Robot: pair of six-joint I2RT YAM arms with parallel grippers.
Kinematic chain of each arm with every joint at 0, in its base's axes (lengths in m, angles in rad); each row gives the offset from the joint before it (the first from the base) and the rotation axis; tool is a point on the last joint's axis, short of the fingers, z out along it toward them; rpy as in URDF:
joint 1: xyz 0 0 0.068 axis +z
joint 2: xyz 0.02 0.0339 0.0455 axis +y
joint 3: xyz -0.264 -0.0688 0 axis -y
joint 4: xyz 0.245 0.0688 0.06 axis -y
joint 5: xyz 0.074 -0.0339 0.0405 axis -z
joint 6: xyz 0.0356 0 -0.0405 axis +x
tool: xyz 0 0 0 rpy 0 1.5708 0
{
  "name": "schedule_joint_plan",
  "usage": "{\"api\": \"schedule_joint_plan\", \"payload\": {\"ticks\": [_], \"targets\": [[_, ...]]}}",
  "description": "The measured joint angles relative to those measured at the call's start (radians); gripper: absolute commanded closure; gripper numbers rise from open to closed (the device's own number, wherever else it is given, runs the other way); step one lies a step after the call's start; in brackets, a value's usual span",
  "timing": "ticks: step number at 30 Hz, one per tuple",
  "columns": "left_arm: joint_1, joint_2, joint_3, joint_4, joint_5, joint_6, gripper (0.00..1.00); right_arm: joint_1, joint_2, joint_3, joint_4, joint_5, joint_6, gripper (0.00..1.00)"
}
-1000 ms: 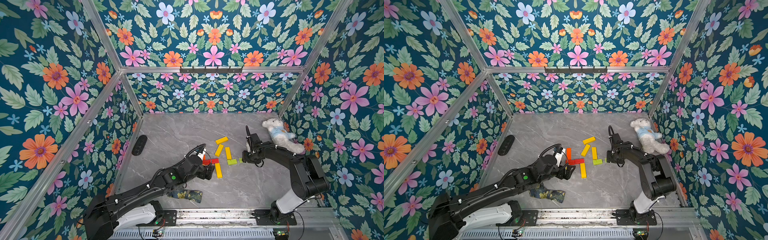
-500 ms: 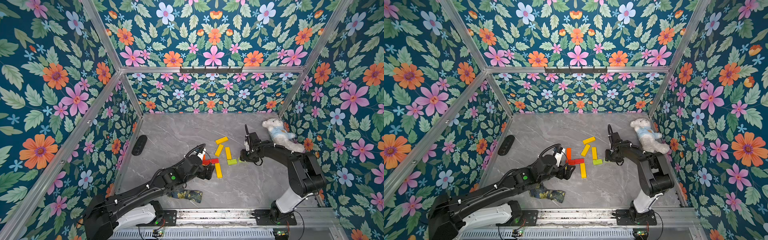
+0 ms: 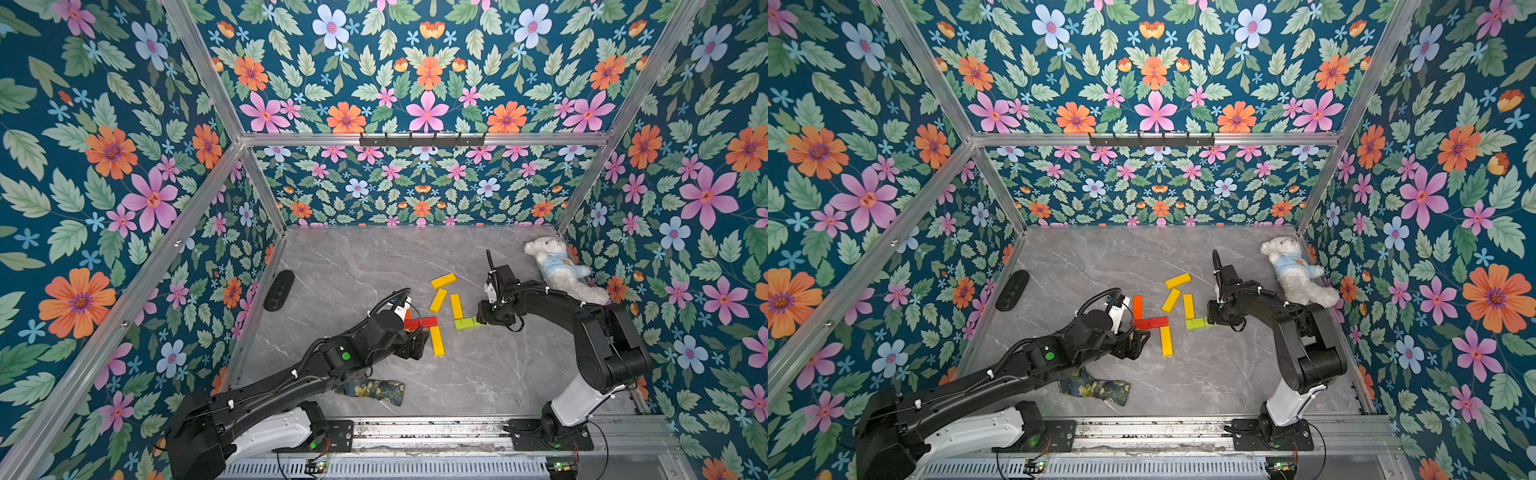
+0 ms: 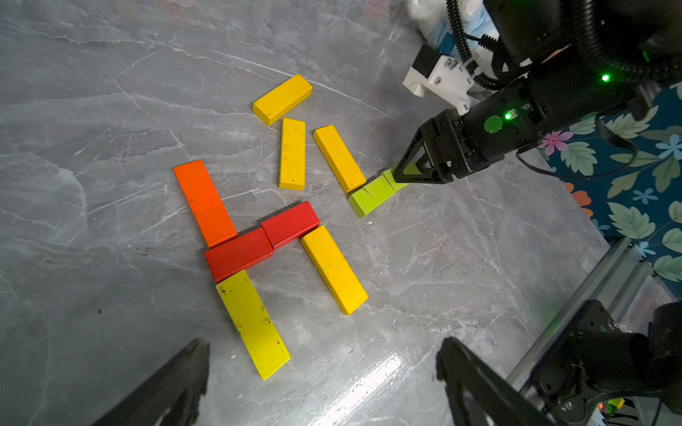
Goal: Assemble the letter h with building blocks
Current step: Assemble the building block at the center of the board.
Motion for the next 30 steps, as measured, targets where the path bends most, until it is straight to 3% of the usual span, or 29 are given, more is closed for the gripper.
{"api": "schedule_joint_plan", "payload": {"ticks": [15,30], "targets": [[0.0,-0.002,-0.005,0.0,-0.002,0.0,0.01,0.005,-0.003,-0.002,-0.01,0.003,-0.001,0.42],[0.0,0.013,-0.004,0.001,0.002,0.0,0.01,0.01,-0.083,0.059,-0.064,0.042,0.002,0.29]]}}
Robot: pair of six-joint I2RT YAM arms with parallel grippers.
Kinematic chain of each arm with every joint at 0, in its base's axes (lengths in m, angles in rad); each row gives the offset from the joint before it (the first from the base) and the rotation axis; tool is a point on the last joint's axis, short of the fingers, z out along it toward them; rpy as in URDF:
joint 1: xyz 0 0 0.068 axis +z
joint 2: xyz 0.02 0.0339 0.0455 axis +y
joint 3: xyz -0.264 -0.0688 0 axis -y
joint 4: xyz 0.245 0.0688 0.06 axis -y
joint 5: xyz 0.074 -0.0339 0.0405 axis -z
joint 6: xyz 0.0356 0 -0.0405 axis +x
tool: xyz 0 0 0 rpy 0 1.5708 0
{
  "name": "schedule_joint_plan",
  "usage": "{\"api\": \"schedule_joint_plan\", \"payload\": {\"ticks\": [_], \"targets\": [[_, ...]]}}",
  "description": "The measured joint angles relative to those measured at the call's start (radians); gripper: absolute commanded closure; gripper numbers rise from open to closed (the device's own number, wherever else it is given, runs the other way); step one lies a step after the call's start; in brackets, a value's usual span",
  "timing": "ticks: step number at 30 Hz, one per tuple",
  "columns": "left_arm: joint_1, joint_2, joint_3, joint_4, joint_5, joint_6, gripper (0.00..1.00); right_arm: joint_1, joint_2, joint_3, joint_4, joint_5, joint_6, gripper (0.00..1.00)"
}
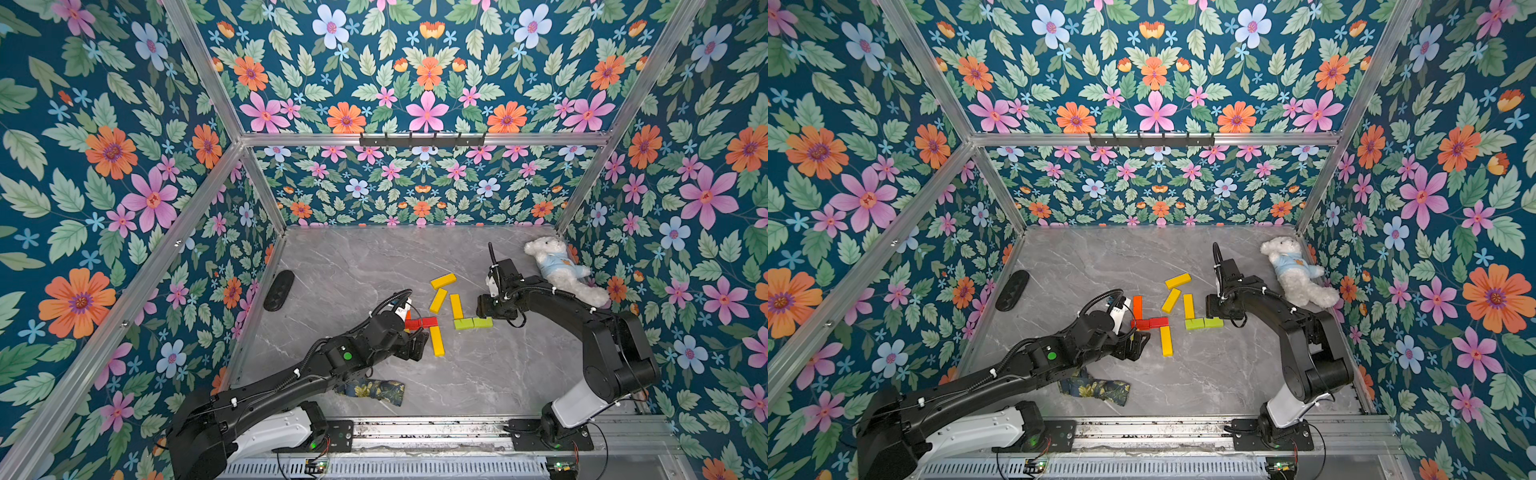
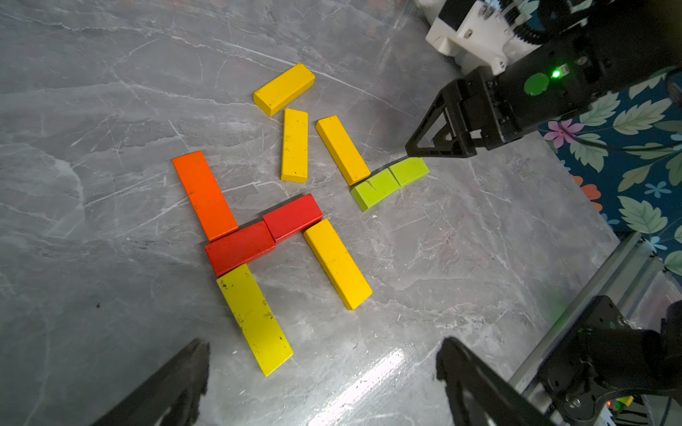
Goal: Assemble the letter h with building blocks
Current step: Assemble the building block at the center of the board.
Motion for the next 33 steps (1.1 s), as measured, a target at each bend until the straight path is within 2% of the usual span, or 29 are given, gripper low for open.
{"api": "schedule_joint_plan", "payload": {"ticks": [4,8,19,22,33], "targets": [[0.0,-0.004,0.002,0.0,-0.006,0.0,0.01,0.043,-0.023,0.046,-0.016,0.007,0.007,0.29],[0.0,-0.014,0.002,0.0,-0.022,-0.001,0.01,0.081,-0.026,0.078,-0.019,0.041,0.042,0.37],[0.0,-0.03,0.002,-0.003,-0.029,-0.004,0.01,-0.044,-0.052,0.008,-0.049,0.163,0.156,0.56],[0.0,-0.033,0.002,-0.003,-0.029,-0.004,0.01,-0.062,-0.026,-0.026,-0.064,0.198,0.163,0.57],[0.0,-0.034,0.002,-0.004,-0.029,-0.004,0.01,-0.062,0.086,-0.046,-0.036,0.164,0.158,0.6]]}}
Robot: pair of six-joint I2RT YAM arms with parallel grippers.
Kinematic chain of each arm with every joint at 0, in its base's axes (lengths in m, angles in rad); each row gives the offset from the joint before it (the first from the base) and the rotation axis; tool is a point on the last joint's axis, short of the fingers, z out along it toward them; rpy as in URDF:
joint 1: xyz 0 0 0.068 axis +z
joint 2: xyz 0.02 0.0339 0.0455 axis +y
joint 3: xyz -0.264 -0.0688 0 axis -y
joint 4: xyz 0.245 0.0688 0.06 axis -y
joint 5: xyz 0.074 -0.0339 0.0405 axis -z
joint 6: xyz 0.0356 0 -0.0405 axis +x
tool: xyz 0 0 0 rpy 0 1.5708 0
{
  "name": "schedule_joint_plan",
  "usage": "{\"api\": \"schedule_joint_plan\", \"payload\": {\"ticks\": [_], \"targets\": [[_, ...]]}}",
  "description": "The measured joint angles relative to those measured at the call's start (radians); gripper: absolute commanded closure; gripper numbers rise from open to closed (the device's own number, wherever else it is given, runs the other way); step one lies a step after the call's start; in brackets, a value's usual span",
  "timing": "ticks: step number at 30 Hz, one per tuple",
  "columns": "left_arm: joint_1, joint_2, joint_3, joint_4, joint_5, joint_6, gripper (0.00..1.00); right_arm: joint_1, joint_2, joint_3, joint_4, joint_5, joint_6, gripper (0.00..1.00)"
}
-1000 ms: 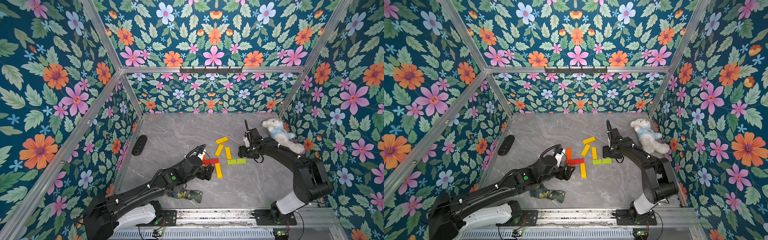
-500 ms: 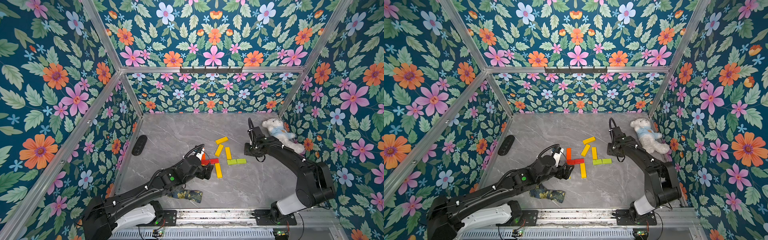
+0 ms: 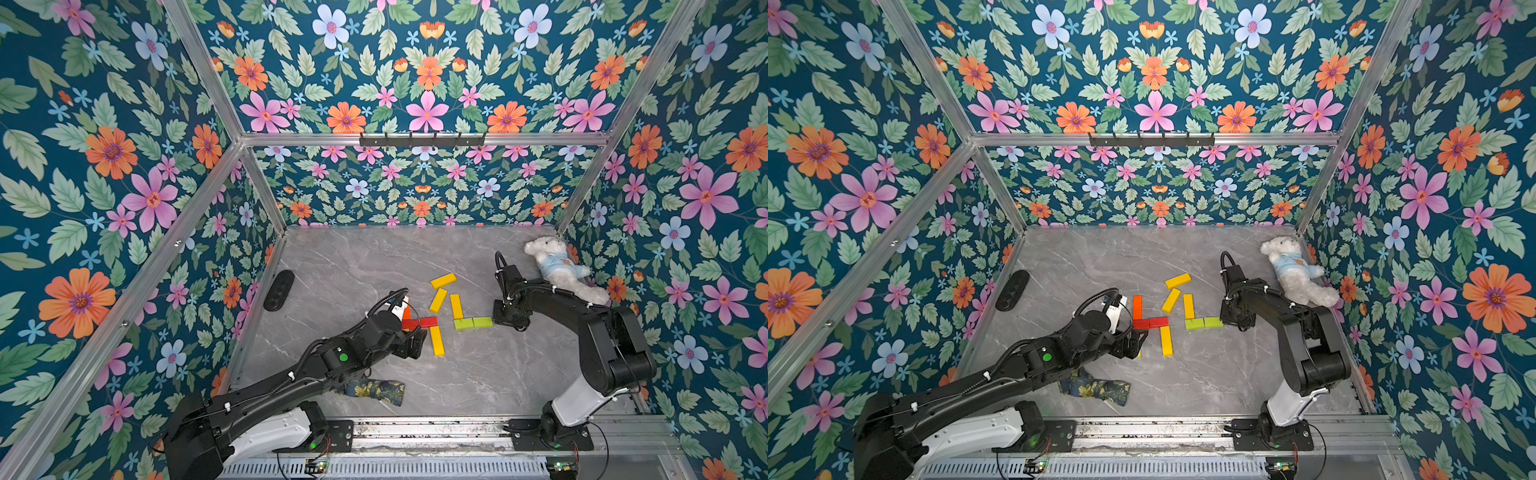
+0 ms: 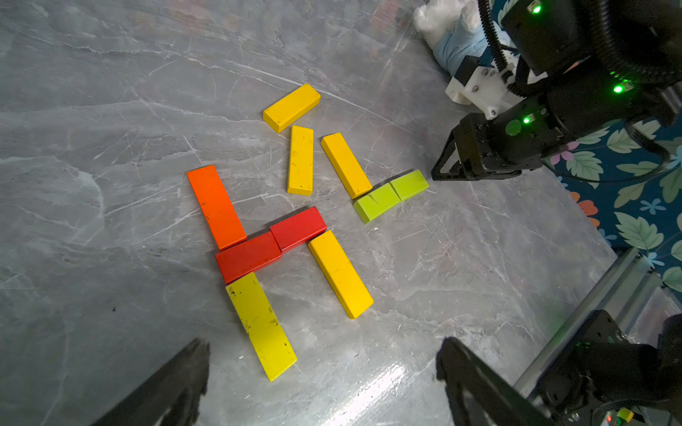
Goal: Assemble the letter h with building blocks
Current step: Assemble the building block at the center of the board.
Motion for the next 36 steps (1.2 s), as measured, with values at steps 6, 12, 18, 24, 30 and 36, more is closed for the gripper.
{"api": "schedule_joint_plan", "payload": {"ticks": [6,12,18,24,30,36], "targets": [[0.0,0.008,0.0,0.0,0.0,0.0,0.01,0.001,0.025,0.006,0.011,-0.022,-0.008,0.6],[0.0,0.013,0.0,0.0,0.0,0.0,0.0,0.001,0.026,0.006,0.024,-0.033,-0.022,0.6],[0.0,0.013,0.0,0.0,0.0,0.0,0.01,0.0,0.031,0.007,0.028,-0.042,-0.026,0.6],[0.0,0.014,0.0,0.0,0.0,0.0,0.01,0.001,0.034,0.008,0.036,-0.047,-0.026,0.6],[0.0,0.018,0.0,0.0,0.0,0.0,0.01,0.002,0.037,0.012,0.047,-0.053,-0.026,0.6],[0.001,0.021,0.0,0.0,0.0,0.0,0.01,0.003,0.038,0.013,0.051,-0.053,-0.026,0.58]]}}
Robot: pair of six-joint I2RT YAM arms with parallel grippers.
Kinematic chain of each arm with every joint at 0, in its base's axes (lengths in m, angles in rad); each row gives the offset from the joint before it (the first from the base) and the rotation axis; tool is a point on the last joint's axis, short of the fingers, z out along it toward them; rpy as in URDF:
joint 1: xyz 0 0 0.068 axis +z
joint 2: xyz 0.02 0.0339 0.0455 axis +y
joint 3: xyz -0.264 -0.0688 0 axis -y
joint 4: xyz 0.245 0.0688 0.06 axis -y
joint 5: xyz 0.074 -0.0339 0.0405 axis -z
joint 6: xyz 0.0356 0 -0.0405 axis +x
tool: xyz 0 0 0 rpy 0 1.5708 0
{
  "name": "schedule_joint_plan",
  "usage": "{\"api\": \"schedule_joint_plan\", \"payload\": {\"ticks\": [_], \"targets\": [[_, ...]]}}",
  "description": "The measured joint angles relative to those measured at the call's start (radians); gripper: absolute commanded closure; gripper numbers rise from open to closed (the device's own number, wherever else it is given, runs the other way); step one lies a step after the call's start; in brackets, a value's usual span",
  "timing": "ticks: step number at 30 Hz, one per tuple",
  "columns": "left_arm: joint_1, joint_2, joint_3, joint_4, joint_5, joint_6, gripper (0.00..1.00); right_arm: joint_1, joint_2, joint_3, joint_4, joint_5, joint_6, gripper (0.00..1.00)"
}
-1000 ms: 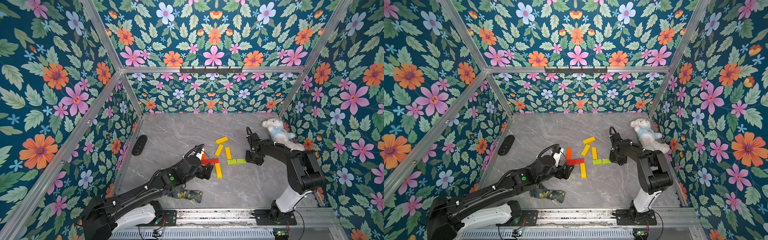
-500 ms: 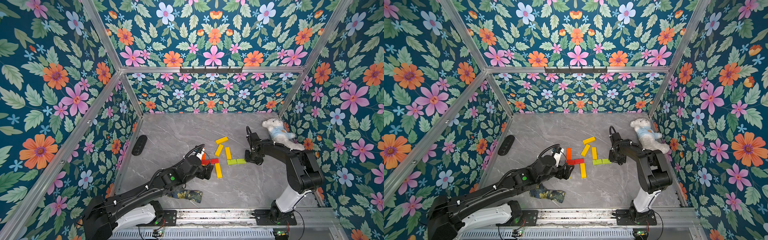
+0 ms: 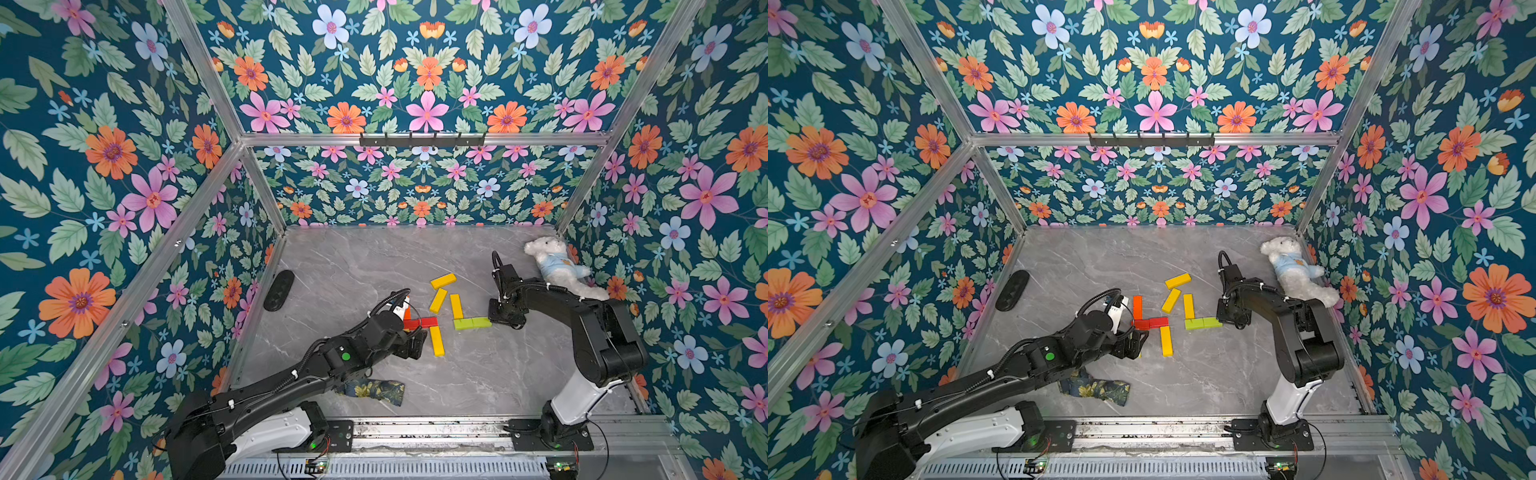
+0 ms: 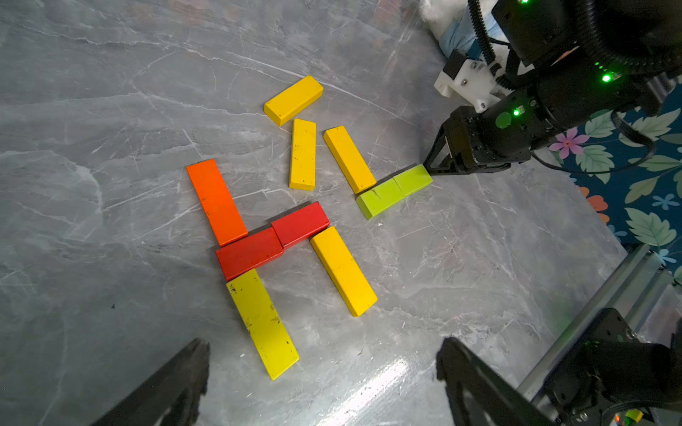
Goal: Assemble the letter h with building blocks
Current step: Assemble the building block at the center of the board, then pick up the building block from the center of the board.
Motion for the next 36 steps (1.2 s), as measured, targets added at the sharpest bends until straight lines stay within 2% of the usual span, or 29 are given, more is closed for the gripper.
{"api": "schedule_joint_plan", "payload": {"ticks": [9,15,21,28,32,36], "targets": [[0.0,0.001,0.0,0.0,0.0,0.0,0.01,0.0,-0.048,0.002,0.0,0.002,0.002,0.47],[0.0,0.001,0.0,0.0,-0.001,0.0,0.0,0.009,-0.134,0.024,-0.01,0.007,0.006,0.46],[0.0,-0.003,0.0,-0.002,-0.03,0.0,0.01,0.165,-0.142,0.134,-0.035,0.031,0.07,0.47],[0.0,-0.049,-0.011,-0.011,-0.08,-0.016,0.01,0.324,0.015,0.312,0.002,0.043,0.241,0.49],[0.0,-0.079,-0.013,-0.04,-0.104,-0.027,0.01,0.379,0.15,0.441,-0.018,0.061,0.33,0.42],[0.0,-0.114,-0.02,-0.047,-0.13,-0.031,0.01,0.416,0.232,0.497,-0.055,0.084,0.395,0.4]]}}
